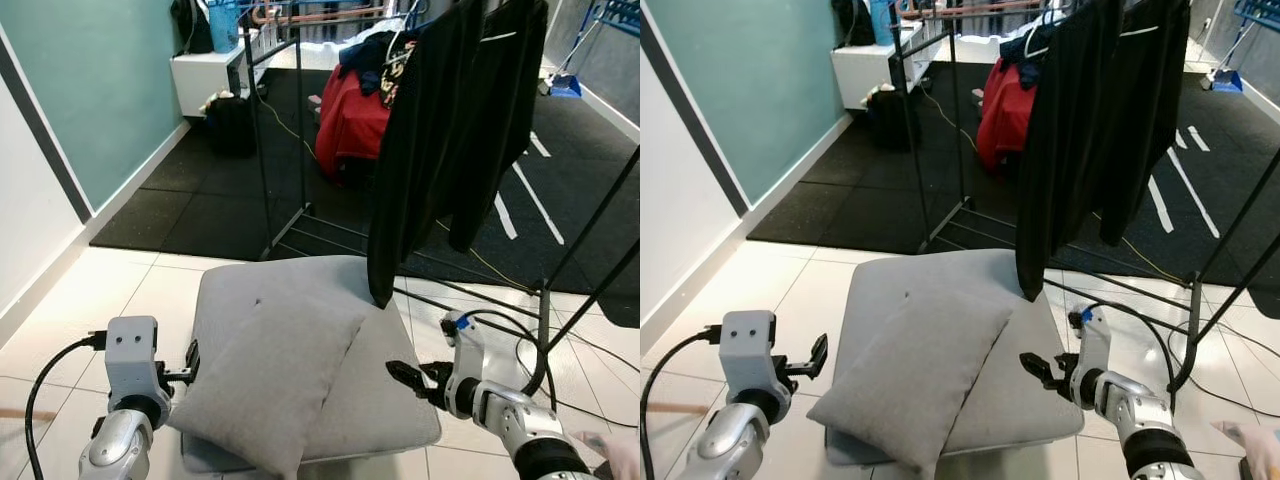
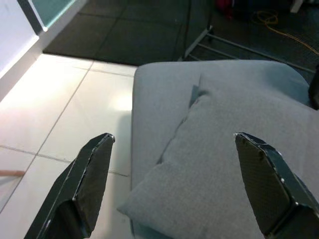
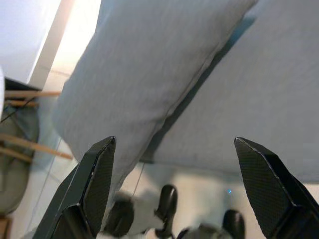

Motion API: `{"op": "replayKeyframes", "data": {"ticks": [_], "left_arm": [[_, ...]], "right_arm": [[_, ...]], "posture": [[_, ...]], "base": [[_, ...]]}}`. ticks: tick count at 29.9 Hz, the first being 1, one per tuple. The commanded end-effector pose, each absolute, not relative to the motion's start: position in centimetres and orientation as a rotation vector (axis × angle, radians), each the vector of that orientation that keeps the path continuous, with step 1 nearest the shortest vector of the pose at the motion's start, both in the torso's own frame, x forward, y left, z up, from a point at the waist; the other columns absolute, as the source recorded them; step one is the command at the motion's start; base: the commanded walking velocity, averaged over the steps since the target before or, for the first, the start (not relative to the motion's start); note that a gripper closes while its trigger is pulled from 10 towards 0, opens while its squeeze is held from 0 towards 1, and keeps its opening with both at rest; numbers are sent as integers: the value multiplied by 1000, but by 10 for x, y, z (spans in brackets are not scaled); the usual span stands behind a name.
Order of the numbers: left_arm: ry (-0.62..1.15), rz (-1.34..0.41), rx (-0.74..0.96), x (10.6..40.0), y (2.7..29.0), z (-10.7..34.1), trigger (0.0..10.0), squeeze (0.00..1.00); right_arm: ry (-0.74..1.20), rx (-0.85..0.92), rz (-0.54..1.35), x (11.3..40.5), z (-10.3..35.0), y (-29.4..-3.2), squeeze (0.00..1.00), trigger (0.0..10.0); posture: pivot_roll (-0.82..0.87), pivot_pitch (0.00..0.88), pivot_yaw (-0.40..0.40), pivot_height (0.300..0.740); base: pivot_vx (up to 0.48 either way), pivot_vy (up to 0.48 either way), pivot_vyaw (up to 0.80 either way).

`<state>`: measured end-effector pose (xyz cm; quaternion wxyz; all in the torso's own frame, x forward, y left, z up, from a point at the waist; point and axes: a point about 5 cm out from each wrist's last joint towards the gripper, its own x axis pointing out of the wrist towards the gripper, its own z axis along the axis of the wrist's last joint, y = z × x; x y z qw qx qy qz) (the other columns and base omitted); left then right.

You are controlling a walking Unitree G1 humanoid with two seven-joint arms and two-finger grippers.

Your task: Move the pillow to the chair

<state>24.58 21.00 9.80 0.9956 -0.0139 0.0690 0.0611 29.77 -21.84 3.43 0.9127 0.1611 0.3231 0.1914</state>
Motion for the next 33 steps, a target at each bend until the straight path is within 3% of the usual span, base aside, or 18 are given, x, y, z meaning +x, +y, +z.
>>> {"op": "replayKeyframes", "data": {"ticks": [1, 9, 25, 33], "left_arm": [[159, 111, -29, 246, 209, 98, 10000, 0], [150, 107, -26, 249, 210, 103, 10000, 0], [137, 80, -25, 252, 204, 110, 10000, 0], [126, 72, -17, 252, 204, 117, 10000, 0]], "right_arm": [[733, 360, 442, 288, 26, -211, 0, 10000], [773, 407, 494, 285, 23, -202, 0, 10000], [626, 734, 631, 301, 41, -183, 0, 10000], [587, 770, 671, 307, 45, -172, 0, 10000]], "posture": [[-143, 114, 6, 615], [-134, 116, 5, 585], [-111, 102, 9, 515], [-91, 113, 21, 495]], "base": [[0, 0, 0], [0, 0, 0], [0, 0, 0], [0, 0, 0]]}}
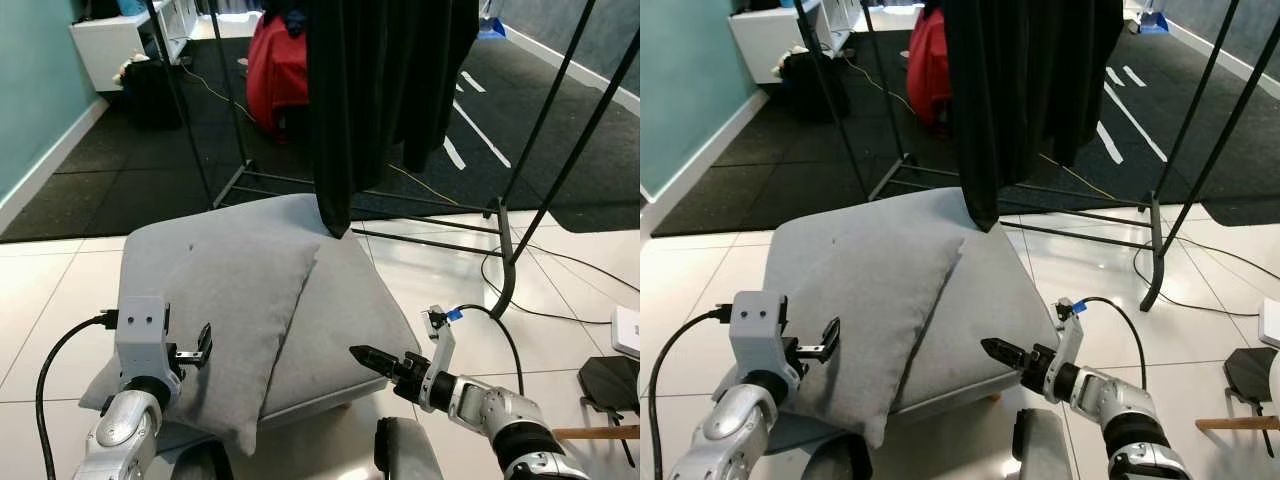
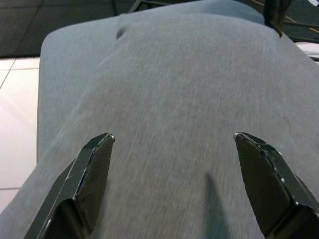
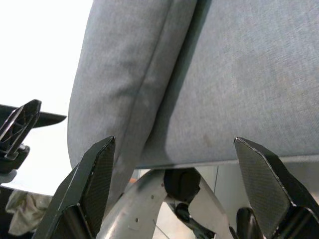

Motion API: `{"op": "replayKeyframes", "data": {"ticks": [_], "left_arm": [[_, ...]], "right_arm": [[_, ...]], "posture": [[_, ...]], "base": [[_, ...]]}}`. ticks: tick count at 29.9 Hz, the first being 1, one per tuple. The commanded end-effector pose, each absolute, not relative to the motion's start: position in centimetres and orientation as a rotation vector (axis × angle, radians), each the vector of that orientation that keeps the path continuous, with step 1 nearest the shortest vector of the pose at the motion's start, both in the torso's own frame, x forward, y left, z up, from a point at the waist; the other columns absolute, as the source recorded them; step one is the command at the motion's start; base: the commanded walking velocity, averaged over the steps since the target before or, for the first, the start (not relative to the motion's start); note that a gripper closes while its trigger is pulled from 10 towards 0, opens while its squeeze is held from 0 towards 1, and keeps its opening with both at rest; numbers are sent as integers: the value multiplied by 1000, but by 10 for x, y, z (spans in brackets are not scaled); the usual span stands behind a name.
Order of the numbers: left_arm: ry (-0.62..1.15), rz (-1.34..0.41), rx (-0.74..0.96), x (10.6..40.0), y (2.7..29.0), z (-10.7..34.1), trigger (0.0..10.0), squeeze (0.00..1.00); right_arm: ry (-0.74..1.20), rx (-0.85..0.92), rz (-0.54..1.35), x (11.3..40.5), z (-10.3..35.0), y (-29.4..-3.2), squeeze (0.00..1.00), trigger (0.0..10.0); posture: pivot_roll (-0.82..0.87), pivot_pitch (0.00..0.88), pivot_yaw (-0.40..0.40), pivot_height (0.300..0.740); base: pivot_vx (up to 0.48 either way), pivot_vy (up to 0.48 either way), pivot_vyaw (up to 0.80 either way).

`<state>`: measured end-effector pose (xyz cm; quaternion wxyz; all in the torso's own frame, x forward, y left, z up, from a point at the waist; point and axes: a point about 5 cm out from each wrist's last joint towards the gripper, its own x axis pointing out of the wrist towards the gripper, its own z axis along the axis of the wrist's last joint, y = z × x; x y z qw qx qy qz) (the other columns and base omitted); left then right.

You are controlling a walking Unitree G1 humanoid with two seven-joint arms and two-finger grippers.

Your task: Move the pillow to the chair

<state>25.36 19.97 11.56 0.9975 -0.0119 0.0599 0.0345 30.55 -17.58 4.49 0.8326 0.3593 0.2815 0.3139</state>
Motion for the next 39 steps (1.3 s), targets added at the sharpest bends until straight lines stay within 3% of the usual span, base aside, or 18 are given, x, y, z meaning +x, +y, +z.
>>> {"op": "replayKeyframes", "data": {"ticks": [1, 6, 12, 20, 27, 32, 36, 39], "left_arm": [[114, 63, -11, 254, 204, 122, 10000, 0], [103, 53, -8, 257, 204, 126, 10000, 0], [77, 25, 7, 267, 198, 137, 10000, 0], [74, 32, 18, 268, 201, 140, 10000, 0], [63, 48, 27, 268, 207, 147, 10000, 0], [90, 107, 52, 261, 220, 145, 10000, 0], [112, 122, 67, 258, 223, 140, 10000, 0], [223, 182, 99, 247, 237, 120, 10000, 0]], "right_arm": [[568, 696, 587, 319, 48, -167, 0, 10000], [494, 665, 576, 337, 65, -152, 0, 10000], [469, 542, 711, 353, 89, -99, 0, 10000], [577, 545, 724, 347, 78, -91, 0, 10000], [599, 632, 823, 347, 89, -66, 0, 10000], [536, 459, 819, 351, 93, -47, 0, 10000], [532, 435, 824, 350, 92, -47, 0, 10000], [548, 425, 800, 349, 89, -50, 0, 10000]], "posture": [[-89, 115, 24, 495], [-84, 123, 35, 495], [-73, 132, 34, 495], [-60, 157, 25, 495], [-38, 193, 14, 495], [-33, 221, 9, 495], [-32, 226, 6, 495], [-39, 233, 5, 495]], "base": [[0, 0, 0], [0, 0, 0], [0, 0, 0], [0, 0, 0], [0, 0, 0], [0, 0, 0], [0, 0, 394], [0, 0, 788]]}}
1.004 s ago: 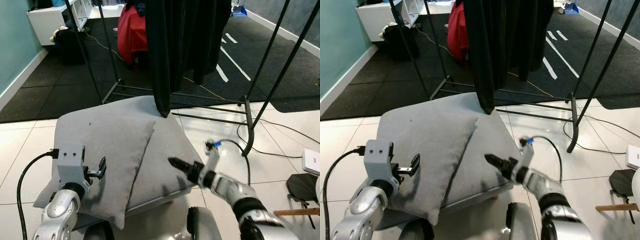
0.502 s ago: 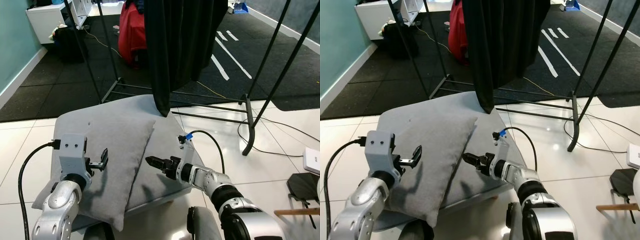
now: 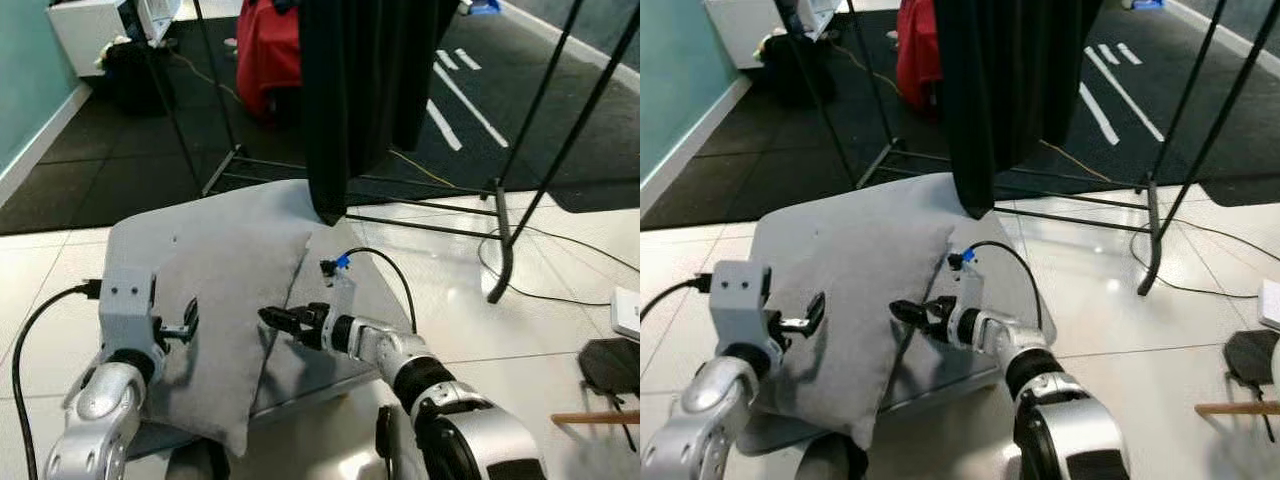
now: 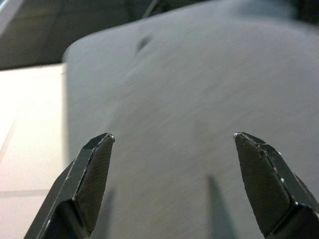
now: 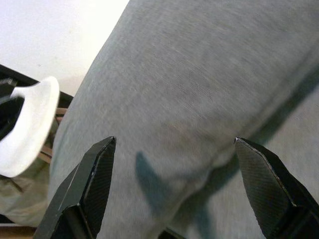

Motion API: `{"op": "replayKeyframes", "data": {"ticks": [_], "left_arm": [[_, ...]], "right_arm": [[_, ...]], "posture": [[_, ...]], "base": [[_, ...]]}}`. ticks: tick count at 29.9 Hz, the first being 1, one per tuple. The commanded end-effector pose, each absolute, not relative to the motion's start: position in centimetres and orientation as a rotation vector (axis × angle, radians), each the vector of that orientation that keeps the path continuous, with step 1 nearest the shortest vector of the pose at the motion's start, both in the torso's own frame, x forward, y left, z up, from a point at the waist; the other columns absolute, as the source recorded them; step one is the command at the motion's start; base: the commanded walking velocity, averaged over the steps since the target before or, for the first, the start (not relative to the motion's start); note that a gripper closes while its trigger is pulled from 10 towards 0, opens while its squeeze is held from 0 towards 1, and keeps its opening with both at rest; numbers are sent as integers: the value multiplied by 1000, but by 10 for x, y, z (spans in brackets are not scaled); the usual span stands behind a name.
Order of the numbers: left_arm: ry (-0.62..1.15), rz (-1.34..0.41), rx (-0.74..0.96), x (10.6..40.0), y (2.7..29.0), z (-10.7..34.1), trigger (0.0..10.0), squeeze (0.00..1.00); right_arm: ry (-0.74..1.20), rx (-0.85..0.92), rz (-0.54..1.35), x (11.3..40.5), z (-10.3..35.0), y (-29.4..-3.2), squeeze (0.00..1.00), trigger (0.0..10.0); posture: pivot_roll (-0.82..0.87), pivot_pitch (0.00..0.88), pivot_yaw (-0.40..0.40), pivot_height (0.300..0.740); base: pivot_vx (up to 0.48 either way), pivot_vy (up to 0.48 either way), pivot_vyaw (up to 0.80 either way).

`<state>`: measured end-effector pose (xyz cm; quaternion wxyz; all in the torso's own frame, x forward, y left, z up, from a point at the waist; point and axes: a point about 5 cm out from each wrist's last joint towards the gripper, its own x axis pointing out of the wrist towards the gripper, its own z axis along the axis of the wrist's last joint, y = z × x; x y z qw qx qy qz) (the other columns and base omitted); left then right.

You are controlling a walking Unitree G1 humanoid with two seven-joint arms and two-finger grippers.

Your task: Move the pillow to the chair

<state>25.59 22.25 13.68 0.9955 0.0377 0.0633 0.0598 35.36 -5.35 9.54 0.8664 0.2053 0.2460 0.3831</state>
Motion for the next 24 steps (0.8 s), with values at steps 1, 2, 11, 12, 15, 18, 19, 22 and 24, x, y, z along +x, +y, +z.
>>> {"op": "replayKeyframes", "data": {"ticks": [1, 2, 11, 12, 15, 18, 19, 22, 24], "left_arm": [[223, 182, 99, 247, 237, 120, 10000, 0], [297, 232, 100, 237, 246, 105, 10000, 0], [433, 322, 46, 214, 253, 79, 10000, 0], [431, 320, 40, 214, 251, 79, 10000, 0], [430, 317, 35, 214, 249, 79, 10000, 0], [430, 312, 29, 215, 246, 78, 10000, 0], [431, 308, 26, 215, 245, 78, 10000, 0], [427, 302, 23, 216, 242, 78, 10000, 0], [415, 295, 23, 219, 241, 81, 10000, 0]], "right_arm": [[548, 425, 800, 349, 89, -50, 0, 10000], [555, 436, 792, 350, 88, -53, 0, 10000], [639, 416, 712, 352, 85, -62, 0, 10000], [669, 396, 672, 352, 83, -65, 0, 10000], [713, 372, 608, 352, 79, -69, 0, 10000], [743, 379, 565, 352, 76, -74, 0, 10000], [750, 389, 543, 352, 75, -77, 0, 10000], [735, 429, 534, 353, 76, -79, 0, 10000], [660, 553, 598, 355, 84, -75, 0, 10000]], "posture": [[-39, 233, 5, 495], [-43, 233, 4, 495], [-46, 235, -11, 495], [-48, 233, -14, 495], [-51, 234, -16, 495], [-55, 233, -16, 495], [-58, 233, -16, 495], [-56, 232, -15, 495], [-49, 231, -15, 495]], "base": [[0, 0, 788], [0, 0, 788], [0, 0, 412], [0, 0, 0], [0, 0, 0], [0, 0, 0], [0, 0, 0], [0, 0, 0], [0, 0, 0]]}}
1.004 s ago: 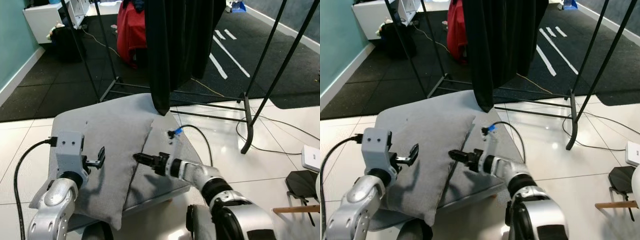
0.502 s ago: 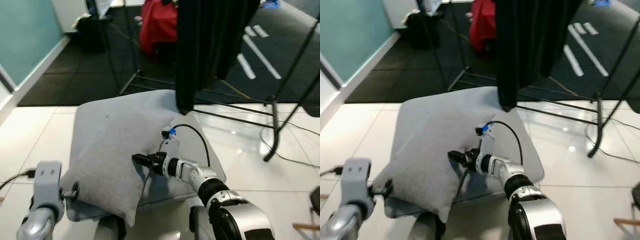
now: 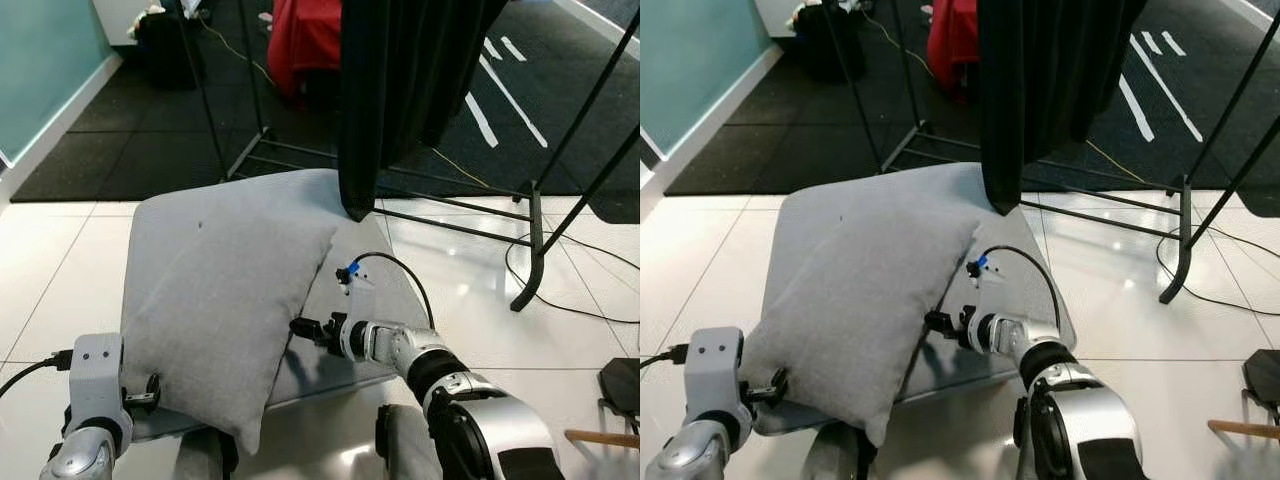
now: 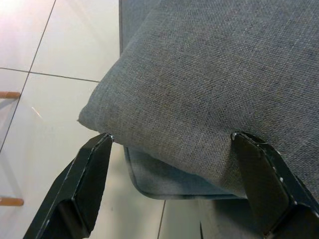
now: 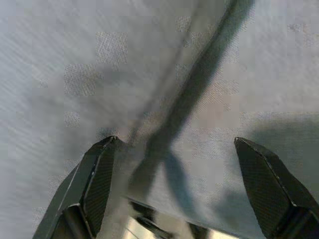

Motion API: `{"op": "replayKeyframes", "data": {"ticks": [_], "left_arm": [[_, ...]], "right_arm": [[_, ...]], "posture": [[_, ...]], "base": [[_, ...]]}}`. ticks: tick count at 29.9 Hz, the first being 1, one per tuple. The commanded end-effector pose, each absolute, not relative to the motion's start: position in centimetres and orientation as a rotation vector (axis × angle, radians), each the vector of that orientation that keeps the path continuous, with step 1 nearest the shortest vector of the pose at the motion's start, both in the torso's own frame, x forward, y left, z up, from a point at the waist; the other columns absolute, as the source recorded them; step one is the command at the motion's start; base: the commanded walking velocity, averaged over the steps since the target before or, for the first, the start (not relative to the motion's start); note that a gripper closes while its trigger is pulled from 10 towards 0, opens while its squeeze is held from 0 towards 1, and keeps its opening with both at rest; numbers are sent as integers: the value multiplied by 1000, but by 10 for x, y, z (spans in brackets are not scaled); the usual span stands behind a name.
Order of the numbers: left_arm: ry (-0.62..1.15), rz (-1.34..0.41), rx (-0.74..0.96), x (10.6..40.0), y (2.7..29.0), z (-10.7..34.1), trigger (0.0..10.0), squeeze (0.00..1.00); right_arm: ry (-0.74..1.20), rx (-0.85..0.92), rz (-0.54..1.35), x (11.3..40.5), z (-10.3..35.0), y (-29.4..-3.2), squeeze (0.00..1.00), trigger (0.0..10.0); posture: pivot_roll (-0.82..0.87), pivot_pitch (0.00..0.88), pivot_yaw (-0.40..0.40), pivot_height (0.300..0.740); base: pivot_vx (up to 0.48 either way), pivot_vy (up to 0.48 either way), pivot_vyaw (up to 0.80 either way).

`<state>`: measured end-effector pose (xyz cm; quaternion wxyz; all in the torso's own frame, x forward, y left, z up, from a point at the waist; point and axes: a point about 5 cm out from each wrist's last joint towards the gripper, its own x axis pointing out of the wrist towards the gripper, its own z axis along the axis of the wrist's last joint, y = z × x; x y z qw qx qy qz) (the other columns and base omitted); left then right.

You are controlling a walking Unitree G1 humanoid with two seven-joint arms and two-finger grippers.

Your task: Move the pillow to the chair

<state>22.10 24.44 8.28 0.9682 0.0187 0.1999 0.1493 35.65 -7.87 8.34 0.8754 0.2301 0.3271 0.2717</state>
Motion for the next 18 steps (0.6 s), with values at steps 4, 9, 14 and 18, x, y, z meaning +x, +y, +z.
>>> {"op": "replayKeyframes", "data": {"ticks": [4, 9, 14, 18], "left_arm": [[401, 291, 22, 220, 241, 85, 10000, 0], [382, 275, 56, 216, 241, 92, 10000, 0], [387, 268, 69, 211, 240, 94, 10000, 0], [389, 265, 76, 205, 241, 96, 10000, 0]], "right_arm": [[637, 609, 627, 355, 86, -74, 0, 10000], [638, 723, 754, 350, 91, -62, 0, 10000], [731, 714, 738, 343, 82, -57, 0, 10000], [757, 746, 703, 342, 80, -53, 0, 10000]], "posture": [[-42, 230, -16, 495], [-22, 245, -13, 495], [-8, 269, -6, 495], [11, 296, 0, 495]], "base": [[0, 0, 0], [0, 0, 0], [0, 0, 0], [0, 0, 0]]}}
